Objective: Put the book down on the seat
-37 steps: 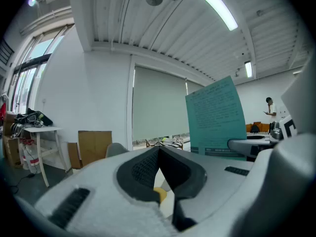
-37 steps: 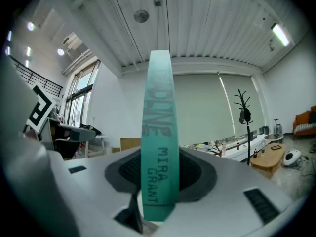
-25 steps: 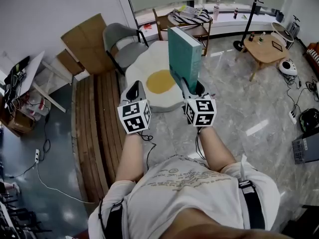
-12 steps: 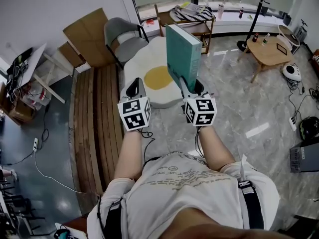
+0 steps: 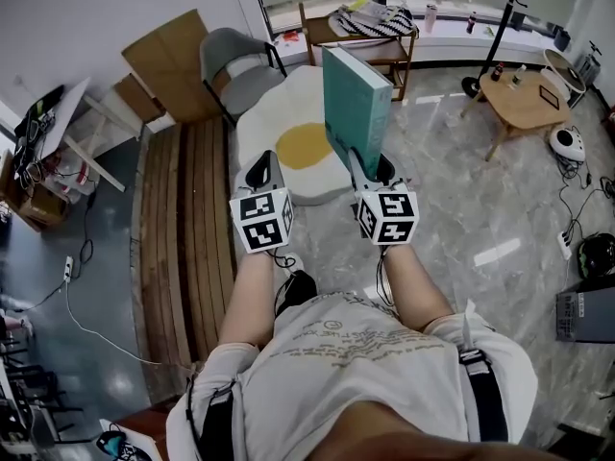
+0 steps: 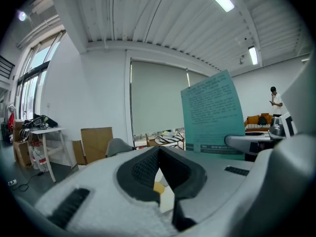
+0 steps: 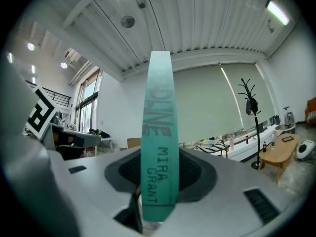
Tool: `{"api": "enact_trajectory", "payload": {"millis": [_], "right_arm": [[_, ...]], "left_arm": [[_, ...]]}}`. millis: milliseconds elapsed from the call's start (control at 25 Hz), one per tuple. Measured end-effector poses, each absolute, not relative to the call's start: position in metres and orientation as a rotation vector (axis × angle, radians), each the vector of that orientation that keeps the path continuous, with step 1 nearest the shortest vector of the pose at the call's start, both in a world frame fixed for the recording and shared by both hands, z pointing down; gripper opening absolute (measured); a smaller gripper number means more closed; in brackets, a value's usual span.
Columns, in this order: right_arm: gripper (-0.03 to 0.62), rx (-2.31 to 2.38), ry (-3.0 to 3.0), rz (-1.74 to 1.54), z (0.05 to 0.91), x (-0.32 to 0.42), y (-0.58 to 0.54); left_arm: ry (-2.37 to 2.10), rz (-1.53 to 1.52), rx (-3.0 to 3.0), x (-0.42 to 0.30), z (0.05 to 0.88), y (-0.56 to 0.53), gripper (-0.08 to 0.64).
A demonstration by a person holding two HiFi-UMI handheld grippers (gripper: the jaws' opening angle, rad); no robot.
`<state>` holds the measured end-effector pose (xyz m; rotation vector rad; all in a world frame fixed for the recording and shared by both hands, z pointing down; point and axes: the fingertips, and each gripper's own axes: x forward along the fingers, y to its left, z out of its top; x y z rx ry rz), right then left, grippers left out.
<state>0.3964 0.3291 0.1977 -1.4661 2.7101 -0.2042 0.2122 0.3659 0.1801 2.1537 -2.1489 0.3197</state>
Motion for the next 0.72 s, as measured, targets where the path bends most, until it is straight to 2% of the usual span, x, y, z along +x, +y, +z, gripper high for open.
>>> {"api": "enact_trajectory", "payload": {"millis": [360,720], "right_arm": [[0.164,-1.428,2.729,-0.173,0.195,0.366,0.286],[0.164,-1.404,2.733,-0.142,0.179,0.29,0.212]], "left_arm": [[-2.129,0.28,2.16,0.19,0.187,0.32,0.02],[-2.12,0.231,2.164,0.119,0.184,0.243,0.02]]}}
